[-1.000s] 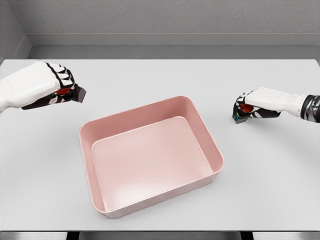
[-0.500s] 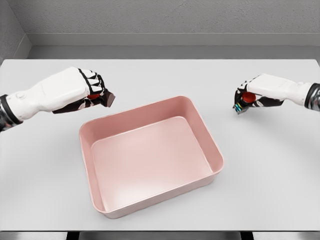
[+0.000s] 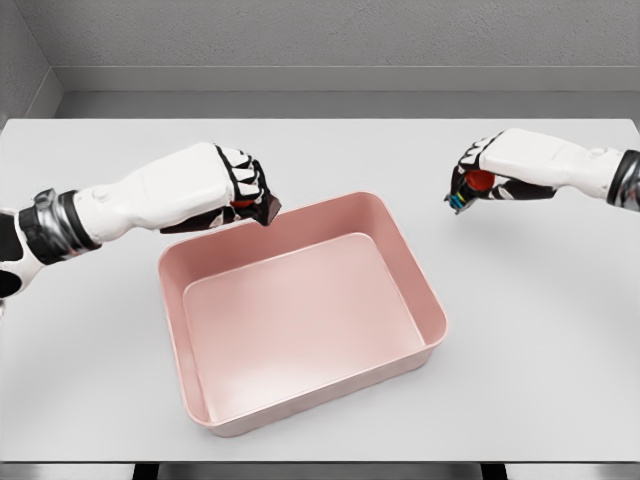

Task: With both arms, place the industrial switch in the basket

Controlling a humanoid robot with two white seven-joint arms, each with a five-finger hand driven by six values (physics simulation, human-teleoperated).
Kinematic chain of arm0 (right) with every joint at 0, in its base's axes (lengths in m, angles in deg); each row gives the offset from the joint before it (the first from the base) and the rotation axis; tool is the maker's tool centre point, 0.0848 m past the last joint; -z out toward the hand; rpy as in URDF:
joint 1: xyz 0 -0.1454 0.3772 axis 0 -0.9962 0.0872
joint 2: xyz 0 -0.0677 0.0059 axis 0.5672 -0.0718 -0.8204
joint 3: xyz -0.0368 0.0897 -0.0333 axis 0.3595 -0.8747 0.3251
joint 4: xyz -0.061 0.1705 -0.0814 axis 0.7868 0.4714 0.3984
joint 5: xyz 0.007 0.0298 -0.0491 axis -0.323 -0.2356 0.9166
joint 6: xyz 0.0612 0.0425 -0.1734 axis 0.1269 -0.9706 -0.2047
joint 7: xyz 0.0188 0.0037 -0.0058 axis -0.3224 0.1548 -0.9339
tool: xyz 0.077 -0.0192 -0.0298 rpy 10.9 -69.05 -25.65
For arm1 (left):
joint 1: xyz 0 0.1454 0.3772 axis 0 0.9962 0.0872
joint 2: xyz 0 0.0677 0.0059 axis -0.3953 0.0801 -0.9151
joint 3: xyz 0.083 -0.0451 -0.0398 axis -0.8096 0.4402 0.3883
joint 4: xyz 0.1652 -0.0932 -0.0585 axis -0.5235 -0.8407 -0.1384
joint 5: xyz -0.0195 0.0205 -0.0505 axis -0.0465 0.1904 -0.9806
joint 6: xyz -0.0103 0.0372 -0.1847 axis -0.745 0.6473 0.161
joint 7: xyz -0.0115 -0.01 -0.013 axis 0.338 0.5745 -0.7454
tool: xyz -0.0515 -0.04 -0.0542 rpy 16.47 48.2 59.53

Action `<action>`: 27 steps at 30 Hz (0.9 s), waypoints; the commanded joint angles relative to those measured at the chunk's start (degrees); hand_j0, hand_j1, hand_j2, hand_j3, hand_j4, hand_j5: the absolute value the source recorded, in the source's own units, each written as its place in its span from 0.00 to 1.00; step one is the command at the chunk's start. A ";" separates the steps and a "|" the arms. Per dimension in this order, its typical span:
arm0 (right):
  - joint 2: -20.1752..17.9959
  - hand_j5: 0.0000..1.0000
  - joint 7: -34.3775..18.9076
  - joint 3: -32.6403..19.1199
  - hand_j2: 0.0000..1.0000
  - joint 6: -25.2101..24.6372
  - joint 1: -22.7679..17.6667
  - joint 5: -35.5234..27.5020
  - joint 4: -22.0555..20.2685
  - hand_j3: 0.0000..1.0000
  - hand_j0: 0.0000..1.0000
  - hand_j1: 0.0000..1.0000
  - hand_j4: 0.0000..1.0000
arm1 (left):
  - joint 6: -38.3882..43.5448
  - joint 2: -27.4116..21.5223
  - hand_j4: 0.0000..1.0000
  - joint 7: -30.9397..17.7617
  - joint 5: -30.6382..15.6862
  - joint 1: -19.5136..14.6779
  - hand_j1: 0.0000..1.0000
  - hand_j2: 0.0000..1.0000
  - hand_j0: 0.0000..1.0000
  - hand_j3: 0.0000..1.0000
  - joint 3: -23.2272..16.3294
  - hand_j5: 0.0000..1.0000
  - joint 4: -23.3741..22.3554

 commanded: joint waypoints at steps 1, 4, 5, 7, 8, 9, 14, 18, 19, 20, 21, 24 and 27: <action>-0.85 0.48 0.04 -0.03 0.48 -0.18 0.00 -2.28 -2.13 0.48 0.48 0.48 0.48 | 0.11 0.22 0.39 -0.48 -0.41 0.00 0.39 0.39 0.39 0.39 -2.85 0.39 0.01; -2.35 0.48 0.04 -0.03 0.48 -0.18 -0.09 -4.74 -5.20 0.48 0.48 0.48 0.48 | 0.11 0.22 0.39 -0.48 -0.41 0.18 0.39 0.39 0.39 0.39 -4.44 0.39 0.01; -2.96 0.48 0.04 -0.03 0.48 -0.18 -0.18 -5.36 -5.82 0.48 0.48 0.48 0.48 | 0.11 0.22 0.39 -0.48 -0.41 0.26 0.39 0.39 0.39 0.39 -4.52 0.39 0.01; -3.05 0.48 0.04 0.05 0.48 -0.18 -0.26 -5.53 -7.31 0.48 0.48 0.48 0.48 | 0.11 0.30 0.39 -0.39 -0.41 -0.09 0.39 0.39 0.39 0.39 -5.75 0.39 0.01; -3.05 0.48 0.04 -0.03 0.48 -0.18 -0.26 -5.71 -7.75 0.48 0.48 0.48 0.48 | 0.11 0.30 0.44 -0.30 -0.41 -0.09 0.44 0.44 0.44 0.44 -5.93 0.44 0.01; -3.05 0.48 0.04 0.05 0.48 -0.18 -0.26 -5.80 -8.02 0.48 0.48 0.48 0.48 | 0.11 0.30 0.56 -0.30 -0.41 -0.18 0.56 0.56 0.56 0.56 -6.46 0.56 0.01; -2.26 0.48 0.04 0.14 0.48 -0.18 -0.09 -5.88 -9.07 0.48 0.48 0.48 0.48 | 0.11 0.22 0.92 0.14 -0.41 -0.35 0.92 0.92 0.92 0.92 -6.46 0.92 0.01; -0.59 0.48 0.04 0.67 0.48 -0.18 0.61 -5.88 -8.99 0.48 0.48 0.48 0.48 | 0.11 -1.28 1.00 3.30 -1.82 -1.58 1.00 1.00 1.00 1.00 -6.46 1.00 0.01; -0.50 0.48 0.04 0.76 0.48 -0.18 0.70 -5.88 -9.07 0.48 0.48 0.48 0.48 | 0.11 -1.36 1.00 3.39 -2.35 -1.85 1.00 1.00 1.00 1.00 -6.46 1.00 -0.08; 0.28 0.48 0.04 0.84 0.48 -0.18 0.70 -5.88 -8.99 0.48 0.48 0.48 0.48 | 0.11 -1.36 1.00 3.48 -2.44 -1.85 1.00 1.00 1.00 1.00 -6.46 1.00 0.01; 0.99 0.48 0.04 1.11 0.48 -0.18 0.79 -5.88 -9.07 0.48 0.48 0.48 0.48 | 0.11 -1.45 1.00 3.48 -2.52 -1.85 1.00 1.00 1.00 1.00 -6.46 1.00 0.01; 2.75 0.48 0.04 3.04 0.48 -0.18 1.14 -5.88 -9.07 0.48 0.48 0.48 0.48 | 0.11 -1.28 1.00 3.48 -2.88 -1.93 1.00 1.00 1.00 1.00 -6.46 1.00 -0.08; 3.98 0.48 0.04 4.53 0.48 -0.18 1.23 -5.88 -9.07 0.48 0.48 0.48 0.48 | 0.11 -1.19 1.00 3.48 -2.96 -2.02 1.00 1.00 1.00 1.00 -6.46 1.00 -0.08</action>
